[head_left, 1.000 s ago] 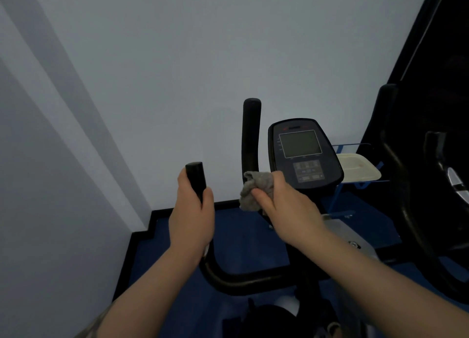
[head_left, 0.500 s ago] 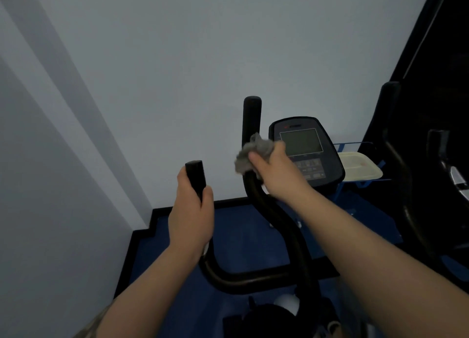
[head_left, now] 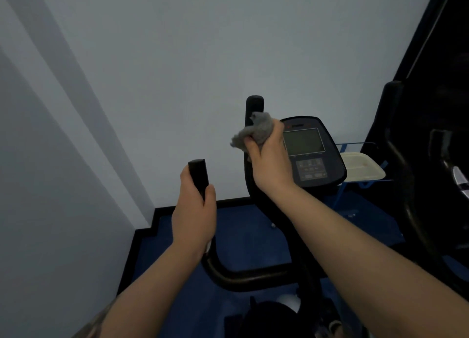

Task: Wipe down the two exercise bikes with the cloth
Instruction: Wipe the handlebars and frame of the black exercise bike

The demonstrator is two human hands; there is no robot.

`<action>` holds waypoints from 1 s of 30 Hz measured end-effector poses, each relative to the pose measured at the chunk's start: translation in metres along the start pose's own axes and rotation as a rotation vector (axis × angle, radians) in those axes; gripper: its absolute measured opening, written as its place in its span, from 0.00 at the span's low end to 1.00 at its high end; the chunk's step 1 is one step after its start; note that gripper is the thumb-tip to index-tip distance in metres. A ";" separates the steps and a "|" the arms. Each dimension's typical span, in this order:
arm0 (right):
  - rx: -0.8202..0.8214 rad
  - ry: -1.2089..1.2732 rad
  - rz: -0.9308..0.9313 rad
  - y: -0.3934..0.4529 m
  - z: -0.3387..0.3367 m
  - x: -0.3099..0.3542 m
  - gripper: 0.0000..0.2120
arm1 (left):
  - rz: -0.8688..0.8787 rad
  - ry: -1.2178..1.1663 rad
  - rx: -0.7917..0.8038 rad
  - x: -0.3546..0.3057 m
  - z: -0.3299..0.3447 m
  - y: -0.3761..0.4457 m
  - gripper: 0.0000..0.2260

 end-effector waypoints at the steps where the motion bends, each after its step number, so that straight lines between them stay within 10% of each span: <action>1: 0.021 -0.013 0.055 -0.003 0.000 -0.009 0.20 | 0.000 0.003 0.000 0.000 0.000 0.000 0.23; 9: -0.018 0.139 -0.105 0.028 -0.006 0.036 0.18 | 0.004 0.002 0.007 -0.002 -0.001 0.001 0.23; 25: 0.241 -0.026 0.219 -0.010 -0.007 -0.029 0.12 | 0.023 0.012 -0.003 -0.002 -0.002 0.003 0.22; 30: 0.324 -0.127 0.281 0.006 -0.008 -0.016 0.24 | 0.009 0.018 0.003 -0.005 -0.003 0.002 0.22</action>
Point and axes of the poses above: each hand's wrist, its own y-axis towards the middle knuckle, its own z-axis out of the palm, x = y × z, the point moved 3 cm from there along y, towards the middle knuckle, and after that the axes turned 13 degrees about z, right-handed, at the moved point
